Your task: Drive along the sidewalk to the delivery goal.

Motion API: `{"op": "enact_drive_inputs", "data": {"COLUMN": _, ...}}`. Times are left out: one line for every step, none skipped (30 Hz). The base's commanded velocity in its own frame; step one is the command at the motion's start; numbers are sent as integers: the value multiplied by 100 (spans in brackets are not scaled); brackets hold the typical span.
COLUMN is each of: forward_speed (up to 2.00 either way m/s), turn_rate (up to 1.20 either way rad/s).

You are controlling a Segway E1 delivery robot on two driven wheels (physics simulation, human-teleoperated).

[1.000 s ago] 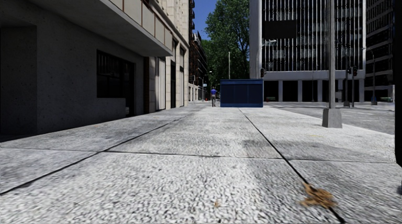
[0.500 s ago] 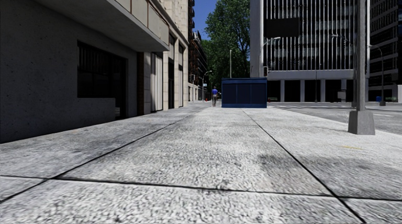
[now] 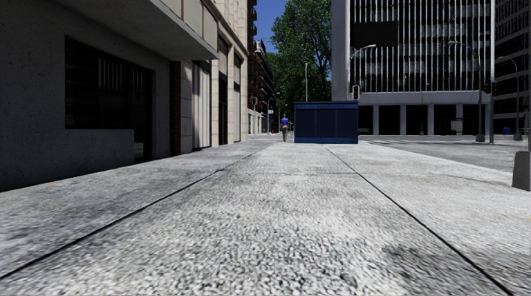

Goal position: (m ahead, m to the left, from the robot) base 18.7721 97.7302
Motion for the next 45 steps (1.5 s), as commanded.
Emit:
{"op": "enact_drive_inputs", "data": {"forward_speed": 200, "turn_rate": 0}}
{"op": "enact_drive_inputs", "data": {"forward_speed": 200, "turn_rate": 0}}
{"op": "enact_drive_inputs", "data": {"forward_speed": 200, "turn_rate": 0}}
{"op": "enact_drive_inputs", "data": {"forward_speed": 200, "turn_rate": 0}}
{"op": "enact_drive_inputs", "data": {"forward_speed": 200, "turn_rate": 0}}
{"op": "enact_drive_inputs", "data": {"forward_speed": 200, "turn_rate": 0}}
{"op": "enact_drive_inputs", "data": {"forward_speed": 200, "turn_rate": 0}}
{"op": "enact_drive_inputs", "data": {"forward_speed": 200, "turn_rate": 0}}
{"op": "enact_drive_inputs", "data": {"forward_speed": 200, "turn_rate": 0}}
{"op": "enact_drive_inputs", "data": {"forward_speed": 200, "turn_rate": 0}}
{"op": "enact_drive_inputs", "data": {"forward_speed": 200, "turn_rate": 0}}
{"op": "enact_drive_inputs", "data": {"forward_speed": 200, "turn_rate": 0}}
{"op": "enact_drive_inputs", "data": {"forward_speed": 200, "turn_rate": 0}}
{"op": "enact_drive_inputs", "data": {"forward_speed": 200, "turn_rate": 0}}
{"op": "enact_drive_inputs", "data": {"forward_speed": 200, "turn_rate": 0}}
{"op": "enact_drive_inputs", "data": {"forward_speed": 200, "turn_rate": 0}}
{"op": "enact_drive_inputs", "data": {"forward_speed": 200, "turn_rate": 0}}
{"op": "enact_drive_inputs", "data": {"forward_speed": 200, "turn_rate": 0}}
{"op": "enact_drive_inputs", "data": {"forward_speed": 200, "turn_rate": 0}}
{"op": "enact_drive_inputs", "data": {"forward_speed": 200, "turn_rate": 0}}
{"op": "enact_drive_inputs", "data": {"forward_speed": 200, "turn_rate": 0}}
{"op": "enact_drive_inputs", "data": {"forward_speed": 200, "turn_rate": 0}}
{"op": "enact_drive_inputs", "data": {"forward_speed": 200, "turn_rate": 0}}
{"op": "enact_drive_inputs", "data": {"forward_speed": 200, "turn_rate": 0}}
{"op": "enact_drive_inputs", "data": {"forward_speed": 200, "turn_rate": 0}}
{"op": "enact_drive_inputs", "data": {"forward_speed": 200, "turn_rate": 0}}
{"op": "enact_drive_inputs", "data": {"forward_speed": 200, "turn_rate": 0}}
{"op": "enact_drive_inputs", "data": {"forward_speed": 200, "turn_rate": 0}}
{"op": "enact_drive_inputs", "data": {"forward_speed": 200, "turn_rate": 0}}
{"op": "enact_drive_inputs", "data": {"forward_speed": 200, "turn_rate": 0}}
{"op": "enact_drive_inputs", "data": {"forward_speed": 200, "turn_rate": 0}}
{"op": "enact_drive_inputs", "data": {"forward_speed": 200, "turn_rate": 0}}
{"op": "enact_drive_inputs", "data": {"forward_speed": 200, "turn_rate": 0}}
{"op": "enact_drive_inputs", "data": {"forward_speed": 200, "turn_rate": 0}}
{"op": "enact_drive_inputs", "data": {"forward_speed": 200, "turn_rate": 0}}
{"op": "enact_drive_inputs", "data": {"forward_speed": 200, "turn_rate": 0}}
{"op": "enact_drive_inputs", "data": {"forward_speed": 200, "turn_rate": 0}}
{"op": "enact_drive_inputs", "data": {"forward_speed": 200, "turn_rate": 0}}
{"op": "enact_drive_inputs", "data": {"forward_speed": 200, "turn_rate": 0}}
{"op": "enact_drive_inputs", "data": {"forward_speed": 200, "turn_rate": 0}}
{"op": "enact_drive_inputs", "data": {"forward_speed": 200, "turn_rate": 0}}
{"op": "enact_drive_inputs", "data": {"forward_speed": 200, "turn_rate": 0}}
{"op": "enact_drive_inputs", "data": {"forward_speed": 200, "turn_rate": 0}}
{"op": "enact_drive_inputs", "data": {"forward_speed": 200, "turn_rate": 0}}
{"op": "enact_drive_inputs", "data": {"forward_speed": 200, "turn_rate": 0}}
